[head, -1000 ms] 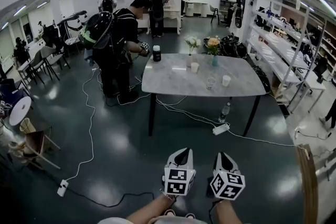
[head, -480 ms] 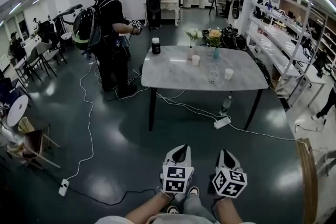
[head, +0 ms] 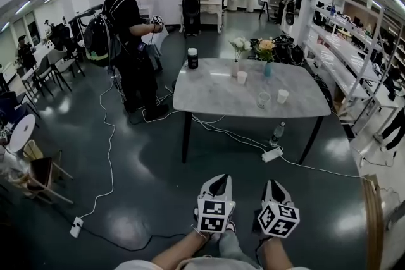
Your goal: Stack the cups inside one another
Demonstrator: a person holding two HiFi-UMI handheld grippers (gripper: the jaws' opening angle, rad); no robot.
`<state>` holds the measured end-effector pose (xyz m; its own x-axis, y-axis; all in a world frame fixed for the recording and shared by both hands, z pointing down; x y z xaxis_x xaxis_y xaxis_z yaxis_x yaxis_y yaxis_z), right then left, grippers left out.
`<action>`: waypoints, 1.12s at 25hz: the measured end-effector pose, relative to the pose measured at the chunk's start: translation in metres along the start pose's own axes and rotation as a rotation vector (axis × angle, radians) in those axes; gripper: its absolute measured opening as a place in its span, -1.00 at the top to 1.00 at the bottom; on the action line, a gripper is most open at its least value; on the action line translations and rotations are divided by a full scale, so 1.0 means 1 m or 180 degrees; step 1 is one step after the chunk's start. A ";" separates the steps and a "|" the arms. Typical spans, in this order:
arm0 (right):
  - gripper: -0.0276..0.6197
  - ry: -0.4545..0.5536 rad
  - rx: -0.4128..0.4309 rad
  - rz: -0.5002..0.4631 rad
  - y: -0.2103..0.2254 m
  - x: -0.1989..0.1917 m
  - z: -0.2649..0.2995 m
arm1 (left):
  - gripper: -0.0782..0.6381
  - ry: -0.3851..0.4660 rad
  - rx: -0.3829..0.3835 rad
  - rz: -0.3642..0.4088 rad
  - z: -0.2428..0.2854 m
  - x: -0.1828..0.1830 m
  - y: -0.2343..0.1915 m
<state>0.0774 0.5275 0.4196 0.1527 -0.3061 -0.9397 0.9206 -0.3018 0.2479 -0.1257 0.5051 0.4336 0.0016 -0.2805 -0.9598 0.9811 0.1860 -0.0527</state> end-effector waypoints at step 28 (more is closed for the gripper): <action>0.89 -0.0166 0.0143 -0.0001 0.146 0.084 0.171 | 0.79 -0.0037 0.0221 0.0027 0.214 0.071 0.032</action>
<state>0.1632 0.3038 0.4173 0.1324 -0.3524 -0.9264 0.9033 -0.3418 0.2591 -0.0531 0.2899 0.4229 0.0119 -0.2902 -0.9569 0.9921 0.1229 -0.0250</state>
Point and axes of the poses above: the fingertips, and each gripper's own axes: z forward along the fingers, y to its right, x out of its top, the point moved 10 cm from there along -z, backward along the fingers, and after that the axes turned 13 degrees about x, right-handed, at the moved point
